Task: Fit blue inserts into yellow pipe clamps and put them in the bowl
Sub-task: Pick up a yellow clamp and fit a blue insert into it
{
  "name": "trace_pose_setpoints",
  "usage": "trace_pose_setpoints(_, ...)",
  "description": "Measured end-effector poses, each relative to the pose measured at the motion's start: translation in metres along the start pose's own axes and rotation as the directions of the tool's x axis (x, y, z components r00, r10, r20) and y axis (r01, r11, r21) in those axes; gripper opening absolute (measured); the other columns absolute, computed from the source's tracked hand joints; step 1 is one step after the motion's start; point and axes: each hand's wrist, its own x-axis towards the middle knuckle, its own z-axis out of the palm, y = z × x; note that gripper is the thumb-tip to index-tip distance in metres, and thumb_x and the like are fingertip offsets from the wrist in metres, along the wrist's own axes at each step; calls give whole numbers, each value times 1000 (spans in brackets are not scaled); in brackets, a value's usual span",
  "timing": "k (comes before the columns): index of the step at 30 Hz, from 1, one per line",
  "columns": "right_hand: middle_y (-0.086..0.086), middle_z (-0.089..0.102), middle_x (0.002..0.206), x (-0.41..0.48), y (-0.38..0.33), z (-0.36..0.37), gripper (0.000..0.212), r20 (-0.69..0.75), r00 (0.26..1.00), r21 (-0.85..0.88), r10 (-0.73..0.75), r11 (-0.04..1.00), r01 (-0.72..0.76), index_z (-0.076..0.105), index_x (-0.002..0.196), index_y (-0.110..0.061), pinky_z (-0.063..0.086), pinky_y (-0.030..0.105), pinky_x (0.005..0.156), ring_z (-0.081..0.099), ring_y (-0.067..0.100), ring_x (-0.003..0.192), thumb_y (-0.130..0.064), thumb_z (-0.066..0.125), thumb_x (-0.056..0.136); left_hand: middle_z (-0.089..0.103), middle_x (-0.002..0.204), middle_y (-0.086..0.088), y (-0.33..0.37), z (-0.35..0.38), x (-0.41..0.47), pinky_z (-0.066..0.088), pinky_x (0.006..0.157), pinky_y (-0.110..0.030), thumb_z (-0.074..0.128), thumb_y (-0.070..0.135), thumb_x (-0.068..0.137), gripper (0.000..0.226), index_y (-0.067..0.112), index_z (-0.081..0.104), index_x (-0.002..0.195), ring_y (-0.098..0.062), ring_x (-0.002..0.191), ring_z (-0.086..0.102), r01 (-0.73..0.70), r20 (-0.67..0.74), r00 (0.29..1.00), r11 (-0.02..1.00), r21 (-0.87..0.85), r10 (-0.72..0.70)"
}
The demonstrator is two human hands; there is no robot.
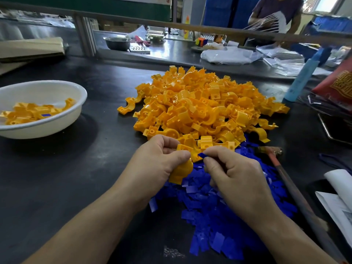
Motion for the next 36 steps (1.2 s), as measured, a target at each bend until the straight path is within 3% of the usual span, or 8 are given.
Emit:
trace_pose_setpoints(5, -17, 68, 84, -2, -8, 3, 14, -78, 996, 258, 38, 966, -16, 67, 92, -41, 51, 13, 63, 66, 7, 78, -30, 64, 83, 77, 89, -3, 3, 0, -3, 56, 65, -30, 79, 42, 65, 50, 19, 64, 107, -18, 79, 74, -8, 161, 987, 996, -91, 23)
trace_pose_setpoints(13, -10, 67, 94, -1, -7, 5, 14, -47, 985, 72, -165, 983, 168, 72, 101, -15, 49, 12, 78, 62, 1, 91, -14, 64, 90, 75, 85, -4, 4, 1, -5, 55, 60, -26, 73, 40, 69, 40, 18, 68, 103, -14, 70, 71, 0, 149, 989, 994, -109, 17)
trace_pose_setpoints(17, -18, 60, 89, -3, -9, 7, 11, -54, 998, 118, -38, 992, 44, 64, 99, -27, 47, 9, 69, 59, 3, 87, -23, 64, 88, 73, 91, -14, 4, 3, -6, 55, 61, -30, 70, 24, 83, 18, 17, 71, 100, -19, 72, 68, -3, 157, 987, 992, -123, 22)
trace_pose_setpoints(20, -18, 58, 92, -3, -7, 6, 17, 9, 991, 225, 133, 965, -132, 58, 102, -40, 50, 12, 71, 58, 2, 91, -34, 62, 87, 72, 96, -17, 5, 4, -6, 58, 69, -38, 72, 31, 73, 30, 17, 71, 100, -29, 82, 69, -13, 168, 985, 992, -128, 34)
trace_pose_setpoints(23, -15, 66, 97, -1, -7, 4, 16, 139, 968, 456, 210, 854, -250, 65, 101, -39, 55, 18, 67, 65, 7, 86, -32, 58, 89, 72, 98, -18, 5, 4, -6, 57, 76, -43, 70, 38, 65, 39, 17, 71, 99, -40, 93, 67, -25, 168, 985, 990, -137, 48)
trace_pose_setpoints(25, -12, 68, 97, -1, -8, 4, 18, 155, 965, 515, 211, 816, -261, 67, 102, -38, 56, 21, 68, 67, 10, 88, -29, 57, 90, 73, 96, -17, 5, 4, -6, 57, 76, -44, 70, 38, 66, 35, 19, 72, 96, -39, 93, 68, -24, 177, 983, 989, -148, 50)
trace_pose_setpoints(30, -9, 69, 95, -1, -8, 2, 19, 121, 977, 506, 176, 836, -213, 67, 100, -41, 59, 27, 72, 66, 12, 87, -28, 57, 91, 73, 91, -15, 6, 4, -8, 58, 72, -39, 69, 38, 71, 26, 23, 74, 90, -30, 83, 68, -28, 205, 977, 988, -150, 59)
trace_pose_setpoints(36, -9, 68, 93, -2, -10, 2, 16, 132, 979, 521, 158, 829, -204, 68, 99, -36, 56, 20, 64, 67, 12, 85, -32, 58, 87, 75, 86, -9, 10, 6, -11, 60, 75, -43, 66, 28, 84, 9, 22, 73, 87, -28, 84, 72, -79, 146, 985, 995, -65, 87)
